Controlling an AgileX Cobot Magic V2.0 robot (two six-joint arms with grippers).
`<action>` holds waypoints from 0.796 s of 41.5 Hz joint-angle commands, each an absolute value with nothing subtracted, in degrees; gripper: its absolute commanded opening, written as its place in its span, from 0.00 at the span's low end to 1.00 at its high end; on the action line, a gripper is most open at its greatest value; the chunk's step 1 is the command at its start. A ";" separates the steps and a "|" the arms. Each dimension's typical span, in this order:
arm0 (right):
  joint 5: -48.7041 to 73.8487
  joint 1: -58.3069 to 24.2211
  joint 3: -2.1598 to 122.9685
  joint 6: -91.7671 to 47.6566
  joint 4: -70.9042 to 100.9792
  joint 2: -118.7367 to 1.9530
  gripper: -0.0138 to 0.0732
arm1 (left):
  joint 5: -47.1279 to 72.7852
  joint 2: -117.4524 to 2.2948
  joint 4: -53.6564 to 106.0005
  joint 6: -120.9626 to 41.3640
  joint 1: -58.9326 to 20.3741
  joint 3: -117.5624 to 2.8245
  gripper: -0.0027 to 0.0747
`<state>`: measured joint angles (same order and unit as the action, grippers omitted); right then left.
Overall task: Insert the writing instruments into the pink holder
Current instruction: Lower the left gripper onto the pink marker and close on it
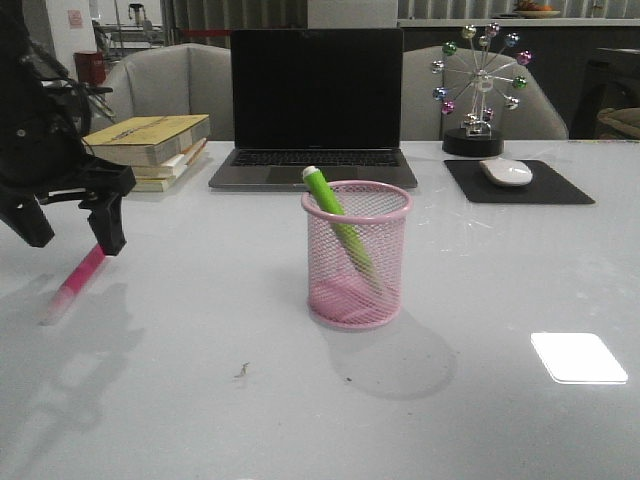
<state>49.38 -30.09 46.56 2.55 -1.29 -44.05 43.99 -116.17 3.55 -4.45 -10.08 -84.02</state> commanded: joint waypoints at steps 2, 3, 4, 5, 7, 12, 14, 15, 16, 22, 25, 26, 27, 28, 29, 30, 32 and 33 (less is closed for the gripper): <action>46.20 -29.75 48.14 1.99 -1.72 -43.62 0.74 | 41.69 -114.57 3.21 -4.00 -10.23 -86.88 0.78; 46.20 -29.75 48.14 1.99 -1.72 -43.62 0.74 | 41.27 -114.71 3.21 -4.00 -10.23 -86.88 0.78; 46.20 -29.75 48.14 1.99 -1.72 -43.62 0.74 | 41.10 -114.82 3.14 -4.00 -10.23 -86.88 0.78; 46.20 -29.75 48.14 1.99 -1.72 -43.62 0.74 | 40.83 -114.93 3.14 -4.00 -10.23 -86.88 0.78; 46.20 -29.75 48.14 1.99 -1.72 -43.62 0.74 | 40.56 -115.15 3.09 -4.00 -10.23 -86.88 0.78; 46.20 -29.75 48.14 1.99 -1.72 -43.62 0.74 | 40.53 -115.66 3.00 -4.00 -10.23 -86.88 0.78; 46.20 -29.75 48.14 1.99 -1.72 -43.62 0.74 | 40.44 -115.79 3.00 -4.00 -10.23 -86.88 0.78; 46.20 -29.75 48.14 1.99 -1.72 -43.62 0.74 | 40.44 -115.94 3.00 -4.00 -10.23 -86.88 0.78; 46.20 -29.75 48.14 1.99 -1.72 -43.62 0.74 | 40.74 -116.05 3.00 -4.00 -10.23 -86.88 0.78; 46.20 -29.75 48.14 1.99 -1.72 -43.62 0.74 | 42.20 -117.14 3.00 -4.00 -10.23 -86.88 0.78; 46.20 -29.75 48.14 1.99 -1.72 -43.62 0.74 | 42.52 -117.29 3.00 -4.00 -10.23 -86.88 0.78; 46.20 -29.75 48.14 1.99 -1.72 -43.62 0.74 | 42.52 -117.29 3.00 -4.00 -10.23 -86.88 0.78; 46.20 -29.75 48.14 1.99 -1.72 -43.62 0.74 | 42.52 -117.29 3.00 -4.00 -10.23 -86.88 0.76; 46.20 -29.75 48.14 1.99 -1.72 -43.62 0.74 | 42.52 -117.29 3.00 -4.00 -10.23 -86.88 0.75; 46.20 -29.75 48.14 1.99 -1.72 -43.62 0.74 | 42.52 -117.29 3.00 -4.00 -10.23 -86.88 0.72; 46.20 -29.75 48.14 1.99 -1.72 -43.62 0.74 | 42.52 -117.29 3.00 -4.00 -10.23 -86.88 0.69; 46.20 -29.75 48.14 1.99 -1.72 -43.62 0.74 | 42.52 -117.29 3.00 -4.00 -10.23 -86.88 0.63; 46.20 -29.75 48.14 1.99 -1.72 -43.62 0.74 | 42.41 -117.29 3.00 -4.00 -10.23 -86.88 0.59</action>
<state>49.48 -30.09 46.56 2.55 -1.29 -44.05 43.04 -120.06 2.99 -4.32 -10.08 -85.32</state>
